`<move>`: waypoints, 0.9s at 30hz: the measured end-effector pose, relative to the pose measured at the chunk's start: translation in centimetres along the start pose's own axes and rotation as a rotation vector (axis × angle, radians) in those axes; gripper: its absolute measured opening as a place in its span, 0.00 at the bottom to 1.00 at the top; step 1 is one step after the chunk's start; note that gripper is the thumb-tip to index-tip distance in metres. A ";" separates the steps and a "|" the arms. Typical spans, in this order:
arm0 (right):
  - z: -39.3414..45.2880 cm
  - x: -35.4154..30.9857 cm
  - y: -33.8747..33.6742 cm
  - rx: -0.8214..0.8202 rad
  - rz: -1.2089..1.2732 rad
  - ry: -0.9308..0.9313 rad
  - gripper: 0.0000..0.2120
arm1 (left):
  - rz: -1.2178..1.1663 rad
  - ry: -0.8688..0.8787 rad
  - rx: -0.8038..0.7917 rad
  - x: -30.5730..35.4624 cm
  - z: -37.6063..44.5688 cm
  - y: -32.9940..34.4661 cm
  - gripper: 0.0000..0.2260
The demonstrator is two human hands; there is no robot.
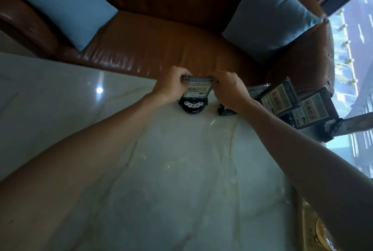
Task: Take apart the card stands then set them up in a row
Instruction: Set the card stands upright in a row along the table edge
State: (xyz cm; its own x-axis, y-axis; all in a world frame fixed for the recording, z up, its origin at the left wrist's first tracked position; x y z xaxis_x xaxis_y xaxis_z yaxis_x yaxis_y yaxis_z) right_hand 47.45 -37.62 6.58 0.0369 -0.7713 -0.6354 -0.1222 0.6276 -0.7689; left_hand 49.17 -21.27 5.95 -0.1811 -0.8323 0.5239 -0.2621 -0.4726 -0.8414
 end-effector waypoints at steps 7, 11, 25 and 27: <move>-2.6 0.5 -5.6 0.075 0.020 -0.030 0.09 | 0.104 -0.047 -0.121 3.1 0.7 -1.0 0.17; -5.9 2.9 -12.2 0.256 0.049 -0.024 0.13 | 0.146 0.052 0.066 9.4 -0.1 -2.5 0.17; -19.0 24.0 -29.1 0.502 -0.115 0.623 0.16 | 0.034 0.176 -0.029 31.4 -0.8 8.0 0.11; -20.2 26.3 -29.8 0.498 -0.116 0.666 0.19 | 0.040 0.121 -0.046 33.1 -0.3 10.0 0.12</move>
State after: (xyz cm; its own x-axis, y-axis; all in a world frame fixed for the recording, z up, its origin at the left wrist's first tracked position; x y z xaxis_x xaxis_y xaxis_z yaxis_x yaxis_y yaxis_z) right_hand 32.01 -78.76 14.19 -0.5900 -0.6369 -0.4962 0.3046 0.3936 -0.8673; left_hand 40.23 -53.44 14.96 -0.3043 -0.8078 0.5049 -0.2951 -0.4240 -0.8562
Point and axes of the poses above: each hand's wrist, its own z-axis towards the middle knuckle, its own y-axis out of the palm, x = y × z, the point moved 7 cm from there along z, towards the middle knuckle, and after that the axes turned 13 degrees about z, right-handed, at the moved point
